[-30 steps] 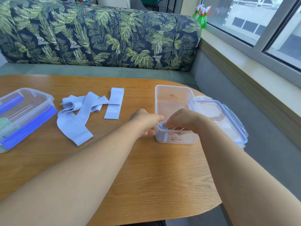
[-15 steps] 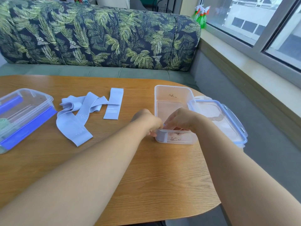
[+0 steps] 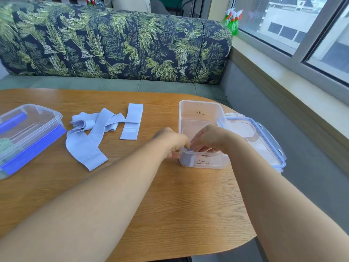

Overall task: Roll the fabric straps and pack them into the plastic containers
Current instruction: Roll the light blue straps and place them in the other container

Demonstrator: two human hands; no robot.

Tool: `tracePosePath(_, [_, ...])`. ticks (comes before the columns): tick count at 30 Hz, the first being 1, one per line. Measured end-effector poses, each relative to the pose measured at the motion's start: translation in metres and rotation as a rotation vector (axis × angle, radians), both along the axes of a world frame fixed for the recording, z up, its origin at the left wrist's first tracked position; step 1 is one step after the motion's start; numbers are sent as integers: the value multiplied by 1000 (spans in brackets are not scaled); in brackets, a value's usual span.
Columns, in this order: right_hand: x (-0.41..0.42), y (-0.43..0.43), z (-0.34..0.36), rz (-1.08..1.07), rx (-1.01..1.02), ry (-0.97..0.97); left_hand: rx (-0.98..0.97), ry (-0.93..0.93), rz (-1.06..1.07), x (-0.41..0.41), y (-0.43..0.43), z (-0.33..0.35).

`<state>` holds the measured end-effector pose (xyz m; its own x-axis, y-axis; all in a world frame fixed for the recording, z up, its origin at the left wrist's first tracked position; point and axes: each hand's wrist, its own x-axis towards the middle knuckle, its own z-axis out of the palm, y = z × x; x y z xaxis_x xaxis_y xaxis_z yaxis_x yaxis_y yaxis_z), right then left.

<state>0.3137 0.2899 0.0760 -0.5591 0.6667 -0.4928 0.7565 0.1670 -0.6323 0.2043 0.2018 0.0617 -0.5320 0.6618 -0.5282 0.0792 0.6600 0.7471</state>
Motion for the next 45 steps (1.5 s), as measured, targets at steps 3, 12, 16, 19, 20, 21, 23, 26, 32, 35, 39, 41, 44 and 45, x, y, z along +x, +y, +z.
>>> tracePosePath(3, [-1,2,-1,-7,0,-7,17,7,10,-2,-1,2])
tracePosePath(12, [-2,-1,20,-163,228,334,267,140,215,-33,-7,16])
tracePosePath(16, [-6,-18,35,-133,274,465,269,195,168,-54,-41,12])
tracePosePath(19, [-12,-34,43,-94,305,512,167,333,-2,-73,-79,-4])
tracePosePath(20, [-15,-40,44,-84,309,523,135,410,-74,-78,-93,-9])
tracePosePath(21, [-19,-46,46,-74,311,532,113,468,-148,-82,-105,-14])
tracePosePath(23, [-28,-59,46,-50,308,543,39,538,-302,-88,-127,-22])
tracePosePath(26, [-44,-78,39,-12,270,521,-153,672,-554,-96,-152,-27])
tracePosePath(32, [-81,-106,-9,9,234,365,-241,796,-775,-105,-174,-29])
tracePosePath(35, [-107,-112,-33,59,387,211,-224,905,-860,-109,-171,-33])
tracePosePath(39, [-142,-113,-50,184,657,-10,-205,951,-895,-113,-170,-42])
tracePosePath(41, [-156,-110,-56,258,762,-71,-204,974,-905,-114,-168,-44])
tracePosePath(44, [-171,-102,-64,311,863,-126,-218,1008,-919,-115,-165,-46])
tracePosePath(45, [-174,-99,-66,319,888,-133,-223,1015,-922,-115,-164,-46])
